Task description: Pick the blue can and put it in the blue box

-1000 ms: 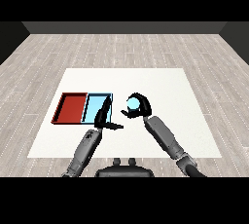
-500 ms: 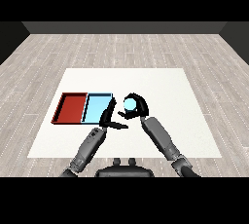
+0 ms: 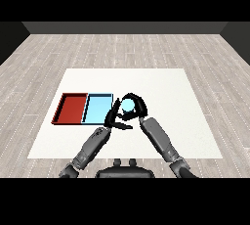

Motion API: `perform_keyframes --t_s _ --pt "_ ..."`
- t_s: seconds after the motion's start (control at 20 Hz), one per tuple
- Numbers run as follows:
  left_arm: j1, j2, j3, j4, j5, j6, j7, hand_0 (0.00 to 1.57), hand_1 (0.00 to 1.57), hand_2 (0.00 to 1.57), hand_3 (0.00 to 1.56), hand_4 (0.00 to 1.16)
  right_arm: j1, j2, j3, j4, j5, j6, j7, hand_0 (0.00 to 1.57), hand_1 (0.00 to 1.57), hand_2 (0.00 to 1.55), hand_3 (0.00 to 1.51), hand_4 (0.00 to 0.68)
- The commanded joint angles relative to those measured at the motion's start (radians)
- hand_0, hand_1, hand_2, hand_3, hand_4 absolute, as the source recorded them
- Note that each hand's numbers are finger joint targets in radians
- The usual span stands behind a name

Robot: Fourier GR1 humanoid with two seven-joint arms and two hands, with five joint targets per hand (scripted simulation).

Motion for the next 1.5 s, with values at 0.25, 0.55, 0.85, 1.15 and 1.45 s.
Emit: perform_keyframes --t_s 0.25,0.55,0.85,1.15,1.45 --pt "-0.026 0.0 -0.048 0.013 0.02 0.034 0.0 0.0 0.0 0.0 0.0 0.0 0.019 0.008 0.065 -0.009 -0.001 -0.013 -0.019 1.42 1.42 1.43 1.39 0.651" --pt "-0.059 0.0 -0.107 0.02 0.102 0.037 -0.009 0.0 0.0 0.0 0.0 0.0 -0.042 0.008 0.092 0.02 0.005 -0.06 0.005 1.41 1.41 1.44 1.39 0.625" --pt "-0.124 0.03 -0.089 0.137 -0.05 0.161 -0.032 0.27 0.27 0.52 0.0 0.57 0.0 0.009 0.192 0.032 -0.025 -0.078 -0.044 1.28 1.28 1.42 1.4 0.613" --pt "-0.114 0.032 -0.148 0.086 -0.147 0.233 0.019 0.39 0.39 0.57 0.09 0.13 -0.13 0.008 0.187 0.081 -0.095 -0.086 -0.015 1.48 1.48 1.47 1.4 0.599" --pt "-0.136 0.003 -0.064 0.052 -0.054 0.261 0.032 0.45 0.45 0.65 0.35 0.72 -0.072 0.007 0.286 0.024 -0.114 -0.147 -0.039 1.45 1.45 1.45 1.4 0.598"
